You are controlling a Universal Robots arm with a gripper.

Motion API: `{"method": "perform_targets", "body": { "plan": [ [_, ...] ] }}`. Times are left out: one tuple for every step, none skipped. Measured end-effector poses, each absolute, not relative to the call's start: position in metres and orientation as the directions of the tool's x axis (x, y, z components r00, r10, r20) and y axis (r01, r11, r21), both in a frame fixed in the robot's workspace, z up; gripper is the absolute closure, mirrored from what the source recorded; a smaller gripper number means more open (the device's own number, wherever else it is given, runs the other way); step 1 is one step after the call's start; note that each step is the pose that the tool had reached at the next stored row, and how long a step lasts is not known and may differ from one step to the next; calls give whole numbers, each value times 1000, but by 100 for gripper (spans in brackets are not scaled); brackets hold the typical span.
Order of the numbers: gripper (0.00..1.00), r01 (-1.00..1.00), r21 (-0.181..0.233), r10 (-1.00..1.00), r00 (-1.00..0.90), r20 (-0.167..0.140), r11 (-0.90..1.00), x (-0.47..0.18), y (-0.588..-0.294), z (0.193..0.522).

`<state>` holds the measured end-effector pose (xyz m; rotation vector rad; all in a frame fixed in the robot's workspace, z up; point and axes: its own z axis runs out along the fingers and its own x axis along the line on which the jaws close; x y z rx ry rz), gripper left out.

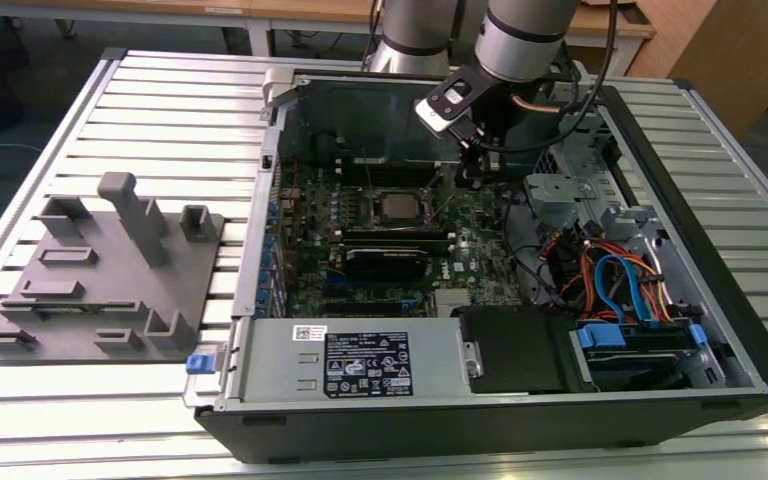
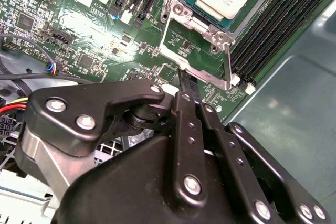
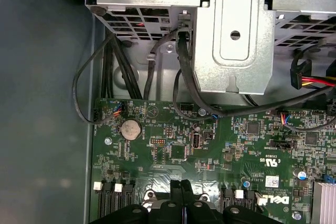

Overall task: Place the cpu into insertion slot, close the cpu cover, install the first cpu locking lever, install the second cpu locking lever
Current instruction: 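Close the cpu cover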

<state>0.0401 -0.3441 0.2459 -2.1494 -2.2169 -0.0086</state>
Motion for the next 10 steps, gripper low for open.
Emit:
{"method": "perform_targets", "body": {
  "plan": [
    [89, 999, -33, 999, -30, 42, 32, 40, -344, 246],
    [89, 999, -33, 999, -30, 42, 32, 40, -344, 246],
    [89, 999, -33, 999, -30, 42, 32, 40, -344, 246],
    [89, 999, -33, 999, -30, 42, 31, 40, -344, 246],
    [89, 999, -33, 999, -30, 42, 31, 39, -344, 246],
    [89, 999, -33, 999, -30, 42, 32, 39, -344, 246],
    [89, 999, -33, 999, -30, 42, 32, 39, -344, 246],
    [89, 999, -33, 999, -30, 42, 32, 39, -344, 246],
    [89, 999, -33, 999, -30, 42, 32, 39, -344, 246],
    [89, 999, -33, 999, -30, 42, 32, 39, -344, 246]
  ]
}}
